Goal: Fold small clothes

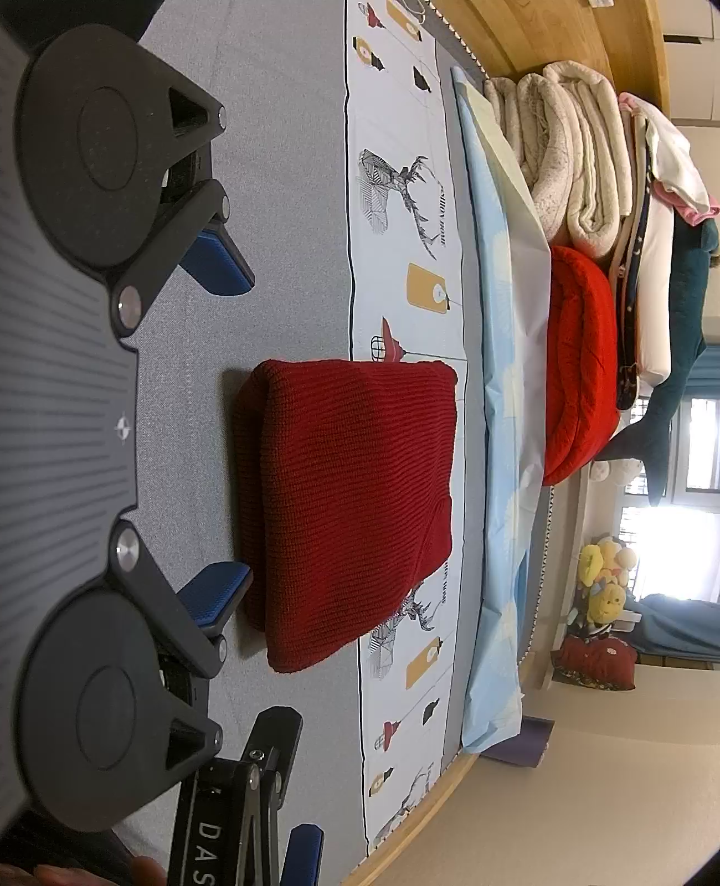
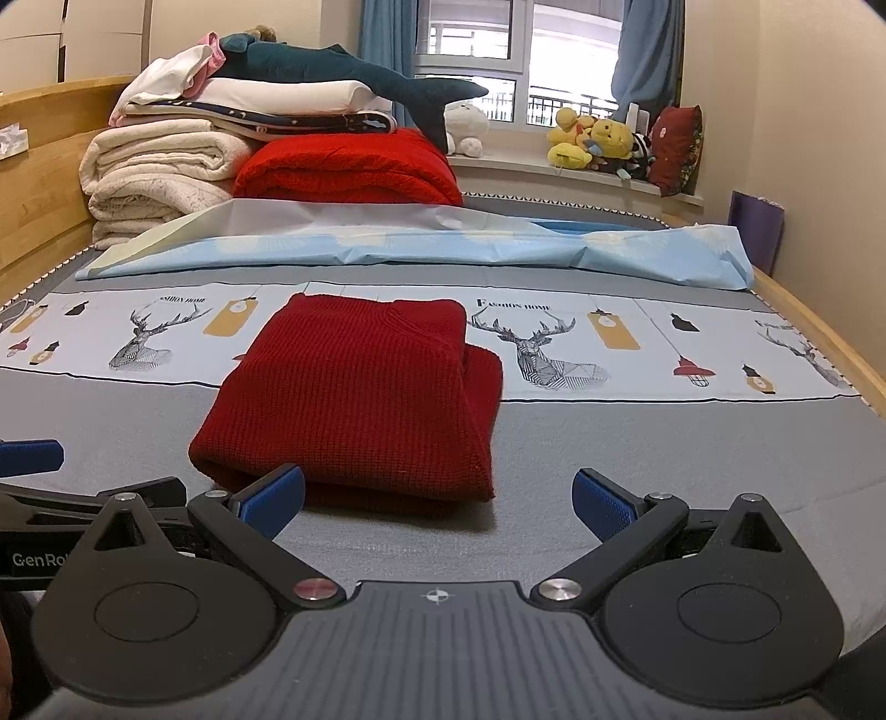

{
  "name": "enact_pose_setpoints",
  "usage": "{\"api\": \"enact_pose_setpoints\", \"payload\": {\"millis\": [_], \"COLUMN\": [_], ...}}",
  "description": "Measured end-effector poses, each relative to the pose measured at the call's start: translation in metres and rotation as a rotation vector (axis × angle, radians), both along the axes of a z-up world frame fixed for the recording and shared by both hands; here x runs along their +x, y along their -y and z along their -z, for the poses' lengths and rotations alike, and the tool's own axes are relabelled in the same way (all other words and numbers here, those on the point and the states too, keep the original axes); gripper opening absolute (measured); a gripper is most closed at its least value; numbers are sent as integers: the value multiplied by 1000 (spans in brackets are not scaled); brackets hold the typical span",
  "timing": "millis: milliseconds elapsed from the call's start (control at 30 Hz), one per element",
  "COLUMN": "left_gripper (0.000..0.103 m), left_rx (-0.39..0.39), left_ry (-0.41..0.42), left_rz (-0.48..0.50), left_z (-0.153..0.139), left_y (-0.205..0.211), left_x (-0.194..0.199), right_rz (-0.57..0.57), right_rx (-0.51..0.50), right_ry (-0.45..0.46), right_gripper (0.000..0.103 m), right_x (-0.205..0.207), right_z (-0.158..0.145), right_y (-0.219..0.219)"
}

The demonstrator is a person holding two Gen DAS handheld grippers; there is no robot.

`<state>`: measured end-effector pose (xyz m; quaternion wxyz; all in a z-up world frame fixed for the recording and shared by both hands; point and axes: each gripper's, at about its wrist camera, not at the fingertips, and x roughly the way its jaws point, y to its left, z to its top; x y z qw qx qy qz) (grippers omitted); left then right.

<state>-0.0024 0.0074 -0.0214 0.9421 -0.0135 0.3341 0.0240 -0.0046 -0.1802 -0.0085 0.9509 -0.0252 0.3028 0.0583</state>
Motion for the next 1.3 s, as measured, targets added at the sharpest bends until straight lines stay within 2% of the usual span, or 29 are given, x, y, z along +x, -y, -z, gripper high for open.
{"api": "enact_pose_setpoints", "payload": {"millis": [1300], "left_gripper": [102], "left_rx": [0], "left_ry": [-9], "left_rz": [3], "left_z": [7], "left_y": [0], "left_x": [3], "right_rz": [-13], "right_rx": [9], "right_ry": [-7], "right_gripper": [102], "right_x": [1], "right_z": [2], "right_y": [6]}}
